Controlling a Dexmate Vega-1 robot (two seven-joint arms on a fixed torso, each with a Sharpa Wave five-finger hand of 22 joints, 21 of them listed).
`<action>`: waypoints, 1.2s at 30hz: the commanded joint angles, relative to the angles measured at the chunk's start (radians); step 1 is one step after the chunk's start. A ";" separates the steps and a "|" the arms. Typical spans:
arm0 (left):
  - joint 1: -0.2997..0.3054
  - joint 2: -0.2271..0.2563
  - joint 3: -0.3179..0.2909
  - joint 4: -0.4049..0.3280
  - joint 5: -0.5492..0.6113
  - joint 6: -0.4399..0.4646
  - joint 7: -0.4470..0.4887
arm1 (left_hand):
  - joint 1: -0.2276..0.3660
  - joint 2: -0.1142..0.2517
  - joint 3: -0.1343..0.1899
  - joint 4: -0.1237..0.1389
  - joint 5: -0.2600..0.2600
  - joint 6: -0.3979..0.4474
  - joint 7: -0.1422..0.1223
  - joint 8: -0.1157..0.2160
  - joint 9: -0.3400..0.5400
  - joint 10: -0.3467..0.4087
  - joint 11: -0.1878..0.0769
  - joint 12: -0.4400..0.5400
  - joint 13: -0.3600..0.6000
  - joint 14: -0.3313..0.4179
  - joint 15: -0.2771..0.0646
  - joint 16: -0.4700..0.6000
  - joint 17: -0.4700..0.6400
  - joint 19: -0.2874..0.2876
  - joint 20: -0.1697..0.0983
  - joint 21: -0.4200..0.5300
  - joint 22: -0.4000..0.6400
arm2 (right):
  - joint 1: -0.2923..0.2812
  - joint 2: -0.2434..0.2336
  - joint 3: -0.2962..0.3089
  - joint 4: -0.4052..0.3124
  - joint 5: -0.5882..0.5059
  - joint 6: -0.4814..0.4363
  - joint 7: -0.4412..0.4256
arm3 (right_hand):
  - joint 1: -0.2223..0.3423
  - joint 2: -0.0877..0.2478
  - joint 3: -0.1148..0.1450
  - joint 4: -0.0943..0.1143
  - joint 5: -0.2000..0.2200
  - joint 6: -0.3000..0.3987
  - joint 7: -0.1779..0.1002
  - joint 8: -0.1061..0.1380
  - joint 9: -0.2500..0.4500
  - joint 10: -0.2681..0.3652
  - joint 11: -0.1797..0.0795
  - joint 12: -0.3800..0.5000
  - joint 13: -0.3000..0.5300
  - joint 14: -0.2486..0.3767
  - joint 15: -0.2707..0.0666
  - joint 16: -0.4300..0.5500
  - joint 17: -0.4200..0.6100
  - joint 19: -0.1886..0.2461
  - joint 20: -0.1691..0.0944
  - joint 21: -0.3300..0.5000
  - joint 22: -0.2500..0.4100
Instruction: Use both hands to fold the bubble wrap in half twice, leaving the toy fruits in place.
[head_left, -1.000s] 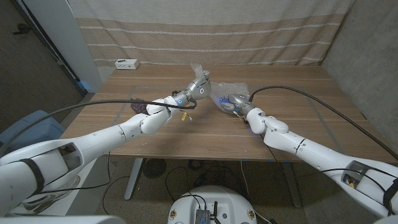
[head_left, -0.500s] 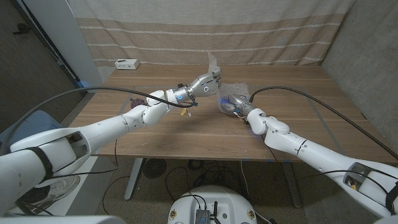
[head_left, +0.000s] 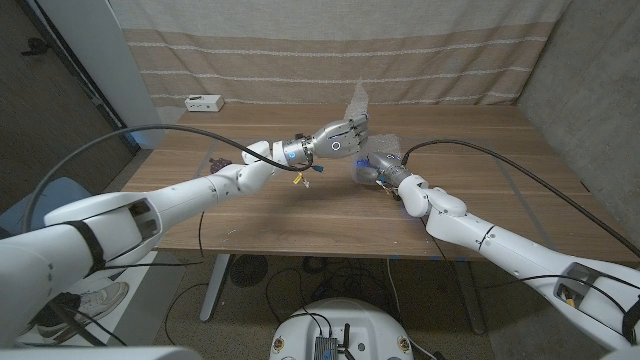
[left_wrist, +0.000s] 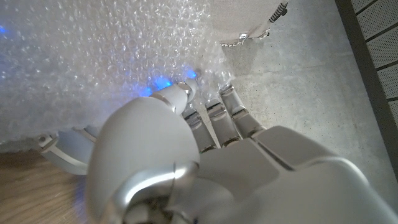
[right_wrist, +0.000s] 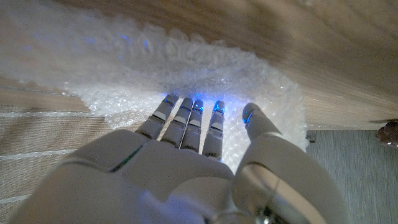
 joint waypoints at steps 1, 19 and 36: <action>-0.058 -0.118 0.092 0.207 -0.205 -0.100 0.126 | 0.001 -0.008 -0.005 0.000 -0.004 0.006 -0.007 -0.005 0.002 0.012 -0.003 -0.009 -0.001 0.011 -0.150 0.001 0.003 0.011 -0.056 0.010 0.001 | -0.004 -0.011 0.011 -0.030 0.004 -0.013 0.016 | 0.018 -0.010 -0.003 -0.010 0.002 -0.022 -0.006 -0.009 0.004 -0.023 -0.003 -0.010 0.000 -0.015 -0.010 -0.007 -0.005 0.021 0.029 -0.010 0.002; -0.012 -0.274 -0.005 0.385 -0.276 -0.194 0.126 | -0.007 -0.012 -0.015 0.001 -0.010 0.010 -0.014 -0.048 0.005 0.026 -0.004 -0.054 0.010 0.014 -0.150 -0.010 0.002 0.018 -0.086 0.047 -0.004 | -0.150 0.000 0.188 -0.102 0.155 0.123 -0.264 | 0.072 0.011 0.004 -0.018 0.008 0.119 0.096 0.035 0.009 0.065 0.014 0.015 -0.006 0.093 -0.010 0.043 -0.029 0.148 0.019 0.011 0.007; -0.038 -0.314 -0.039 0.389 -0.270 -0.334 0.126 | -0.010 -0.010 -0.013 0.002 -0.014 0.004 -0.016 -0.058 0.007 0.020 -0.003 -0.079 0.017 0.012 -0.150 -0.011 0.003 0.009 -0.082 0.060 -0.005 | -0.300 0.137 0.309 -0.031 0.147 0.223 -0.791 | 0.116 -0.029 0.072 -0.017 0.016 0.019 0.066 0.129 0.112 0.034 0.031 0.009 0.059 0.144 0.008 0.035 0.042 0.115 0.026 0.000 0.016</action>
